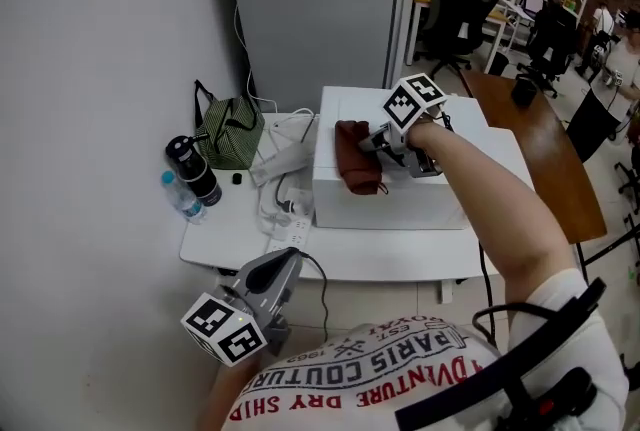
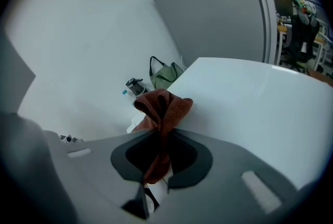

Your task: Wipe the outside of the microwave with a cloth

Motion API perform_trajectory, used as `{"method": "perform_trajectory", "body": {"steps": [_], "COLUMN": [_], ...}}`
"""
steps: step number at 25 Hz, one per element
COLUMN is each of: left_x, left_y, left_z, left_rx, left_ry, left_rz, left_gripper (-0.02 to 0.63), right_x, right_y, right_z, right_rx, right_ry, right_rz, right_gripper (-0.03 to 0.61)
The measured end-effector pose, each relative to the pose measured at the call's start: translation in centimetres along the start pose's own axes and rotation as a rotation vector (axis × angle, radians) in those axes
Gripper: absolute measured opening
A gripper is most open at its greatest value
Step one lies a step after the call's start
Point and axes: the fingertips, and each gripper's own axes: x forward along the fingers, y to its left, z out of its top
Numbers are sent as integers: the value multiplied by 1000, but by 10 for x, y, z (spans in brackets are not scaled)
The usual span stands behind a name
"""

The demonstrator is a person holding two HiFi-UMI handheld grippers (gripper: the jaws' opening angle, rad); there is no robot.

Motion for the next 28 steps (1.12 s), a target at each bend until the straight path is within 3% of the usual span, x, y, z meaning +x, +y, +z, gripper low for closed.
{"method": "perform_trajectory", "body": {"steps": [6, 19, 28], "left_x": [47, 166, 230], "left_y": [-19, -84, -126], "left_z": [-2, -39, -56], "left_rx": [2, 5, 21], "left_ry": [43, 144, 176], "left_rz": [-77, -259, -324], "left_gripper": [5, 5, 5], "right_x": [-61, -203, -246], "right_y": [-47, -155, -184], "right_z": [-33, -132, -160], "right_rx": [42, 191, 218], "right_ry": [37, 2, -53], "right_rz": [-36, -93, -4], "right_gripper": [38, 38, 40]}}
